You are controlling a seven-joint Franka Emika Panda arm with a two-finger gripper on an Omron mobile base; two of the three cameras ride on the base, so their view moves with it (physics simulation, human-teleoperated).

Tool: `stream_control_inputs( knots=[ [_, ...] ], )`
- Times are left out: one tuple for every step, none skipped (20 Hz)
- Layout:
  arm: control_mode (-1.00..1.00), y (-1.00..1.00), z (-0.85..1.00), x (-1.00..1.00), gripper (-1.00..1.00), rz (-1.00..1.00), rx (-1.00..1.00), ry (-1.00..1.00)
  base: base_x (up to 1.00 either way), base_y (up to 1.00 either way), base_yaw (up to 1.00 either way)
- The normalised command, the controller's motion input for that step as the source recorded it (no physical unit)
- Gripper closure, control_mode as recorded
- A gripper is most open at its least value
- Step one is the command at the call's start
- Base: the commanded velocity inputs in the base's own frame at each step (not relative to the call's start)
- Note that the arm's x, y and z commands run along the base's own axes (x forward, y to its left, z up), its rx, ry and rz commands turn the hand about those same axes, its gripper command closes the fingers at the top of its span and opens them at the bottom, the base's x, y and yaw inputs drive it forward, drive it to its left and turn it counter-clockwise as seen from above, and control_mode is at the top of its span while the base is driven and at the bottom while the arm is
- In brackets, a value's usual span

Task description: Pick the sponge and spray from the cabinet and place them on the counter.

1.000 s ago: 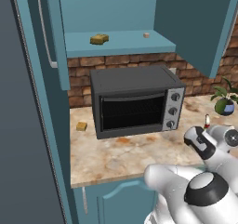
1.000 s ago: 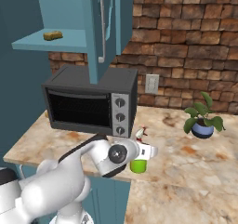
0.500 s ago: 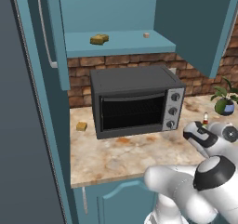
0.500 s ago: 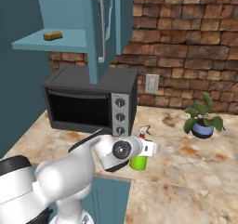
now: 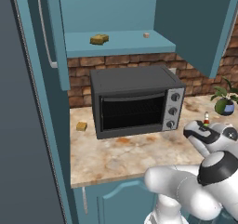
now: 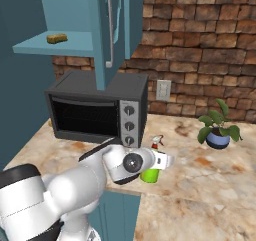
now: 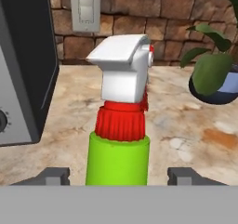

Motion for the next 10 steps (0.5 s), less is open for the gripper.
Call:
stream_control_inputs(
  knots=[
    [-1.0, 0.0, -0.19, 0.0, -1.0, 0.0, -0.01, -0.01, 0.0, 0.0, 0.0],
    [-1.0, 0.0, -0.16, 0.0, -1.0, 0.0, -0.01, -0.01, 0.0, 0.0, 0.0],
    [-1.0, 0.0, -0.12, 0.0, -1.0, 0.0, -0.01, -0.01, 0.0, 0.0, 0.0],
    [-1.0, 0.0, -0.06, 0.0, -1.0, 0.0, -0.01, -0.02, 0.0, 0.0, 0.0],
    [-1.0, 0.0, 0.0, 0.0, -1.0, 0.0, -0.01, -0.04, 0.0, 0.0, 0.0],
    [-1.0, 0.0, 0.0, 0.0, -1.0, 0.0, 0.0, -0.01, 0.0, 0.0, 0.0],
    [-1.0, 0.0, 0.0, -0.02, -1.0, 0.0, 0.0, 0.0, 0.0, 0.0, 0.0],
    [-1.0, 0.0, 0.0, -0.07, -1.0, 0.0, -0.01, 0.0, 0.0, 0.0, 0.0],
    [-1.0, 0.02, 0.0, -0.08, -1.0, 0.0, -0.01, 0.0, 0.0, 0.0, 0.0],
    [-1.0, 0.07, 0.0, -0.16, -1.0, 0.0, -0.02, -0.04, 0.0, 0.0, 0.0]
  ],
)
